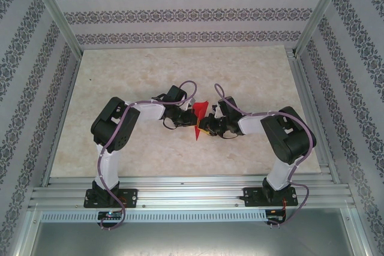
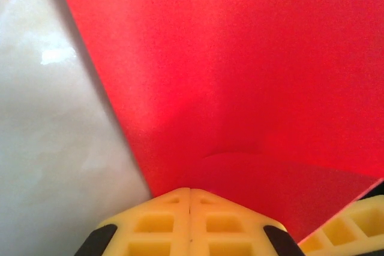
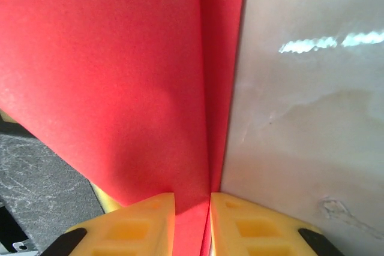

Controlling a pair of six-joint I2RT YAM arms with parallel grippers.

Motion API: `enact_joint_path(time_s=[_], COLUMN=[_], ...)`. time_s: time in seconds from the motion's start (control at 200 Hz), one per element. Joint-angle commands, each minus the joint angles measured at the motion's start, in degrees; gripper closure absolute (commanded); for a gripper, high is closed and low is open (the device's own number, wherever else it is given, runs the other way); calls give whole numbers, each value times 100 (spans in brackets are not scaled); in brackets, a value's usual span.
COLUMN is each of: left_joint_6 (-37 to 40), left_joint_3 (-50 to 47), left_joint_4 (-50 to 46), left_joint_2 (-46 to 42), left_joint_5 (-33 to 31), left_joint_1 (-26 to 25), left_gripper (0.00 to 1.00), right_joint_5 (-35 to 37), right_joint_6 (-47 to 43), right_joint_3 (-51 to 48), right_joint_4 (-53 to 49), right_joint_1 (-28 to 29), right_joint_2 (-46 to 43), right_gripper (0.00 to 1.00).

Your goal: Fold a paper plane with a square sheet of paper (fold left side to right side)

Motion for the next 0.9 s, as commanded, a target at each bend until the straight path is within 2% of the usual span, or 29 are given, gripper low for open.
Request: enact_joint_path(time_s=[0.0,0.215,0.42,0.894], left_joint_6=[21,0,96,246], left_joint_3=[-60,-91,-73,-75], left_joint_4=[-61,-95,-344,-706], left_joint_2=[285,178,-111,-585], left_joint_5=[-194,-244,-330,-449], left_joint_1=[-98,-86,-43,98], left_gripper=[93,92,87,83], right_joint_5=[207,298,441,453], right_joint_6=[-134,-208,-295,-237], right_joint_3=[74,74,118,86], right_joint_4=[-34,-191,-490,-355], right_joint_1=[55,62,64,62], right_joint_2=[142,351,507,535], right_gripper=[76,77,77,77])
